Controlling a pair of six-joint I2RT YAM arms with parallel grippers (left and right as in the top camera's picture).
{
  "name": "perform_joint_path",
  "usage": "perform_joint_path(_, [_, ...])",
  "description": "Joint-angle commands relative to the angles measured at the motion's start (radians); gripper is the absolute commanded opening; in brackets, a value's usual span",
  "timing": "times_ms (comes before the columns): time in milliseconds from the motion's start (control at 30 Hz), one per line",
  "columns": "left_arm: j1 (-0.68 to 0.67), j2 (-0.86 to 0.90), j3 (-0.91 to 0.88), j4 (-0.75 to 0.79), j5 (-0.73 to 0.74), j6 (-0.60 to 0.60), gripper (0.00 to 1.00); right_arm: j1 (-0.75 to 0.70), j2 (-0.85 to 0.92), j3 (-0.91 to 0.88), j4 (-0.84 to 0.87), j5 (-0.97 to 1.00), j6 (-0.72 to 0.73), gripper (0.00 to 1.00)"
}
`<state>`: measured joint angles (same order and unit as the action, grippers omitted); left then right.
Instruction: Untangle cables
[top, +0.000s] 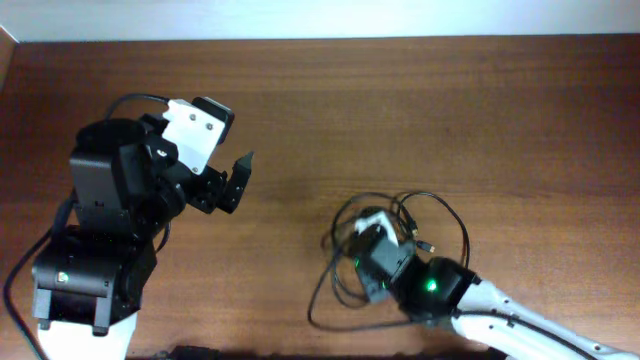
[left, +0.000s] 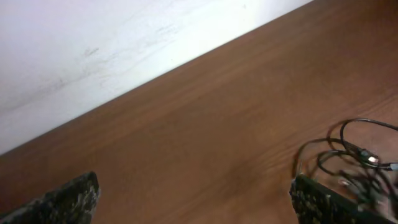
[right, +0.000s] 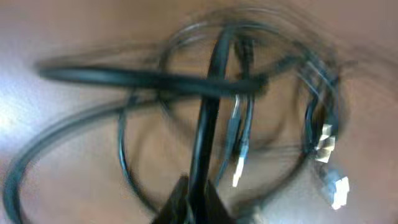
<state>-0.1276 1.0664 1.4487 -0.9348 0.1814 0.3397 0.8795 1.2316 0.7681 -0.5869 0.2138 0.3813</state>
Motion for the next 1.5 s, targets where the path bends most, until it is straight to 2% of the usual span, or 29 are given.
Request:
perform_joint_path(0, [0.004, 0.0, -0.004, -0.005, 0.017, -0.014, 0.99, -0.228, 0.001, 0.08, 0.323, 0.057, -0.094, 0.04])
perform_joint_path(67, [0.004, 0.0, -0.004, -0.006, 0.043, -0.013, 0.99, -0.396, 0.002, 0.081, 0.632, -0.158, -0.085, 0.04])
perform_joint_path(133, [0.004, 0.0, -0.004, -0.011, 0.043, -0.014, 0.99, -0.485, 0.004, 0.098, 0.88, -0.309, 0.065, 0.04])
perform_joint_path(200, [0.004, 0.0, -0.004, -0.026, 0.043, -0.013, 0.99, -0.514, 0.005, 0.169, 0.991, -0.448, 0.11, 0.04])
perform_joint_path(233, [0.004, 0.002, -0.004, -0.03, 0.043, -0.013, 0.99, -0.513, 0.005, 0.219, 0.964, -0.513, 0.11, 0.04])
perform_joint_path(300, [0.004, 0.007, -0.004, -0.033, 0.043, -0.014, 0.99, -0.493, 0.005, 0.391, 0.75, -0.694, 0.041, 0.04])
perform_joint_path(333, [0.004, 0.01, -0.004, -0.037, 0.043, -0.014, 0.99, -0.492, 0.005, 0.47, 0.641, -0.74, -0.016, 0.04])
perform_joint_path(367, [0.004, 0.015, -0.004, -0.048, 0.043, -0.014, 0.99, -0.494, 0.005, 0.605, 0.44, -0.759, -0.137, 0.04])
perform_joint_path(400, [0.004, 0.019, -0.005, -0.053, 0.043, -0.014, 0.99, -0.495, 0.005, 0.695, 0.316, -0.748, -0.225, 0.04])
perform_joint_path(433, [0.004, 0.024, -0.006, -0.06, 0.045, -0.014, 0.99, -0.494, 0.005, 0.848, 0.13, -0.671, -0.348, 0.04])
perform_joint_path(533, [0.004, 0.034, -0.007, -0.072, 0.063, -0.013, 0.99, -0.495, 0.005, 1.15, -0.119, -0.29, -0.504, 0.04])
perform_joint_path(600, [0.004, 0.034, -0.007, -0.072, 0.066, -0.013, 0.99, -0.495, 0.005, 1.275, -0.14, -0.037, -0.591, 0.04])
perform_joint_path(700, [0.004, 0.034, -0.007, -0.072, 0.066, -0.013, 0.99, -0.495, 0.005, 1.376, -0.139, 0.215, -0.684, 0.04])
perform_joint_path(833, [0.004, 0.034, -0.007, -0.073, 0.066, -0.013, 0.99, -0.498, 0.021, 1.396, -0.138, 0.681, -0.896, 0.04])
perform_joint_path(900, [0.004, 0.034, -0.007, -0.074, 0.066, -0.013, 0.99, -0.57, 0.063, 1.396, -0.14, 0.745, -0.909, 0.04])
perform_joint_path(967, [0.004, 0.034, -0.007, -0.079, 0.066, -0.013, 0.99, -0.689, 0.113, 1.396, -0.138, 0.742, -0.883, 0.04])
perform_joint_path(1033, [0.004, 0.034, -0.007, -0.09, 0.066, -0.01, 0.99, -0.839, 0.169, 1.396, -0.145, 0.684, -0.731, 0.04])
perform_joint_path(1100, [0.004, 0.034, -0.007, -0.092, 0.066, -0.01, 0.99, -1.006, 0.231, 1.396, -0.195, 0.541, -0.583, 0.04])
perform_joint_path(1167, [0.004, 0.034, -0.007, -0.089, 0.066, -0.01, 0.99, -1.175, 0.307, 1.396, -0.281, 0.288, -0.419, 0.04])
perform_joint_path(1233, [0.004, 0.034, -0.007, -0.094, 0.066, -0.01, 0.99, -1.313, 0.419, 1.395, -0.342, 0.005, -0.395, 0.04])
perform_joint_path(1267, [0.004, 0.034, -0.007, -0.1, 0.066, -0.01, 0.99, -1.354, 0.483, 1.395, -0.368, -0.055, -0.395, 0.04])
perform_joint_path(1400, [0.004, 0.034, -0.007, -0.122, 0.066, -0.01, 0.99, -1.475, 0.805, 1.395, -0.517, -0.207, -0.406, 0.04])
perform_joint_path(1467, [0.004, 0.034, -0.007, -0.123, 0.066, -0.01, 0.99, -1.534, 0.908, 1.396, -0.593, -0.222, -0.355, 0.04])
